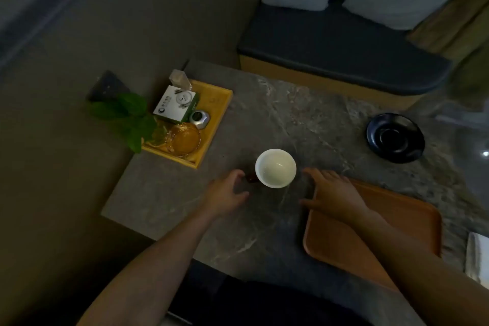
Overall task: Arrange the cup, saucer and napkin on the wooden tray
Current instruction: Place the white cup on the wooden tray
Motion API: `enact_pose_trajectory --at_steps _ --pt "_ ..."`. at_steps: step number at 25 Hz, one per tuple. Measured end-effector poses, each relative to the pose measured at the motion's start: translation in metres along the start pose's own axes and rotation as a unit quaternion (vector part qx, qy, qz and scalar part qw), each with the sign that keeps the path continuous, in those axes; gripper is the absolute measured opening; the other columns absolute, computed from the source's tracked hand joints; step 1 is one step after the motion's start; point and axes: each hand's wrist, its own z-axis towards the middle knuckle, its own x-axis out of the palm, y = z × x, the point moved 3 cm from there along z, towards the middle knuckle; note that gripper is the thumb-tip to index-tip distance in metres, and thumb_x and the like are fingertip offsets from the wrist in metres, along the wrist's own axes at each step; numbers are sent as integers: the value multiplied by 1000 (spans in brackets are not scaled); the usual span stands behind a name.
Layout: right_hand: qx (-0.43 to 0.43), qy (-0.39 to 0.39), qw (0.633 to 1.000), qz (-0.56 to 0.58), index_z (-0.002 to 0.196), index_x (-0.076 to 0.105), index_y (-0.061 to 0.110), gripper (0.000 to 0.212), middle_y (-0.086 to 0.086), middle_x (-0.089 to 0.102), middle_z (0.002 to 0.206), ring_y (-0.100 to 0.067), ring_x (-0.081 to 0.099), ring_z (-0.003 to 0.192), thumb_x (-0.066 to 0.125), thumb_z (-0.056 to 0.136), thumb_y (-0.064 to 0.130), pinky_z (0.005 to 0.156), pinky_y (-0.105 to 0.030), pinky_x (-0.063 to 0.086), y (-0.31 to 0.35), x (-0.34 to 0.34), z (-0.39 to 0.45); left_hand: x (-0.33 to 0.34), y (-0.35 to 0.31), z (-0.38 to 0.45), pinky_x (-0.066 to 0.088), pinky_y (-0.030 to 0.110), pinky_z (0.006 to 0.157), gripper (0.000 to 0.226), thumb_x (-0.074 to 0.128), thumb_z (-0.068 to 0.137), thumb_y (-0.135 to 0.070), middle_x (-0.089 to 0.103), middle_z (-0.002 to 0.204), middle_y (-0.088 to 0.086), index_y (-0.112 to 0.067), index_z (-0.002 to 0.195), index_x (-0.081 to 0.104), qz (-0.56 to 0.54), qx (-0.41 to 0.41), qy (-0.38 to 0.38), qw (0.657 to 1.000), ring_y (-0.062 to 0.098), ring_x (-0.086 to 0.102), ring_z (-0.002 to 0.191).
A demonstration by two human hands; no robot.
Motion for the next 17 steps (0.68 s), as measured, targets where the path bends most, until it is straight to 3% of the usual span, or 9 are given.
enact_pose_trajectory --at_steps 5,10,17 --pt "4 23 999 37 143 21 39 91 -3 50 141 -25 48 127 77 72 48 102 -49 41 12 4 29 6 2 22 51 40 85 40 70 80 -36 64 113 0 -28 115 53 6 21 1 1000 20 61 101" --pt "22 -4 985 173 138 23 41 91 3 58 131 -23 54 117 81 68 40 87 -44 50 16 13 44 11 4 25 54 45 78 22 59 80 -40 64 96 -4 -34 99 50 -74 9 5 997 17 63 87" --pt "39 14 963 268 135 28 42 94 4 54 133 -19 52 120 83 58 43 94 -43 47 11 25 56 14 6 28 55 46 80 21 64 83 -36 64 97 -4 -31 102 58 -125 8 8 992 11 63 89"
